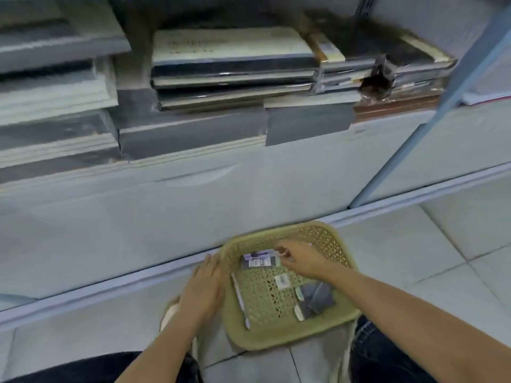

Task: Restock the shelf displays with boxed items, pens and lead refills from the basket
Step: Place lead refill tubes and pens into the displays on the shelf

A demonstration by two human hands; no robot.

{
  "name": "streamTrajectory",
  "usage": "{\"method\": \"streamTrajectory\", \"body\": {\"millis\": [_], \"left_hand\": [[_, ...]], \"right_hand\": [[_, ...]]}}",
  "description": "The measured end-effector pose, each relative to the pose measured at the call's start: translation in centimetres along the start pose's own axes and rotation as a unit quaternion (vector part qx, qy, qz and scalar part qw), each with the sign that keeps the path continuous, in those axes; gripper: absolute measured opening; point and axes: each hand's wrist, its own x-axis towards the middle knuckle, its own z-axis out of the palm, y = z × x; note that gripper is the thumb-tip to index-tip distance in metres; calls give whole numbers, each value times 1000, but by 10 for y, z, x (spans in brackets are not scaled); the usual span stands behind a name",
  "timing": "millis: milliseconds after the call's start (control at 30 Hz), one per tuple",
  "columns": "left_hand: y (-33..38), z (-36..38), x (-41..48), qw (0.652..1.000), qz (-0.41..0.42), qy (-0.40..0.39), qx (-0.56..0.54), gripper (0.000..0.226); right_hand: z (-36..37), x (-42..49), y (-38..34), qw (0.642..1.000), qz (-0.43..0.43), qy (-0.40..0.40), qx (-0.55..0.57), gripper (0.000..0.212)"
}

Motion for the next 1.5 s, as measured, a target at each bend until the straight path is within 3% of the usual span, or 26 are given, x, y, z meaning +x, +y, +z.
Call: {"method": "streamTrajectory", "body": {"millis": [100, 200, 367, 567, 733, 833, 933, 1033, 1167, 1267, 1367, 1500], "left_hand": [[-10, 22, 5, 999, -5, 26, -43, 58], [-10, 32, 6, 997, -8, 57, -45, 52], [-9, 38, 8, 993, -32, 78, -80, 62], [-8, 37, 8, 989, -37, 86, -111, 59], [-7, 35, 14, 990, -39, 113, -74, 45], [0, 32, 25, 990, 9, 131, -43, 34], [17, 32, 39, 990, 67, 88, -91, 30], [38, 35, 58, 989, 56, -37, -134, 53], [56, 35, 69, 934, 18, -142, -329, 15], [56, 42, 68, 835, -86, -171, -515, 14], [51, 45, 67, 763, -207, -88, -607, 13], [52, 47, 68, 739, -248, -32, -626, 12]], "right_hand": [[29, 15, 28, 999, 34, -11, -33, 47], [56, 28, 34, 999, -4, 17, -32, 46], [95, 31, 30, 996, -29, 23, -81, 44], [91, 26, 33, 999, 30, -39, 3, 26], [74, 30, 32, 992, 69, -90, 57, 17], [59, 26, 36, 987, 55, -91, 117, 14], [40, 21, 37, 980, 20, -121, 154, 13], [19, 16, 36, 968, -3, -167, 190, 19], [-5, 10, 37, 957, -12, -123, 264, 10], [-6, 5, 52, 958, 24, -43, 283, 9], [12, -1, 63, 959, 63, -29, 276, 14], [53, 1, 49, 968, 73, -49, 234, 26]]}}
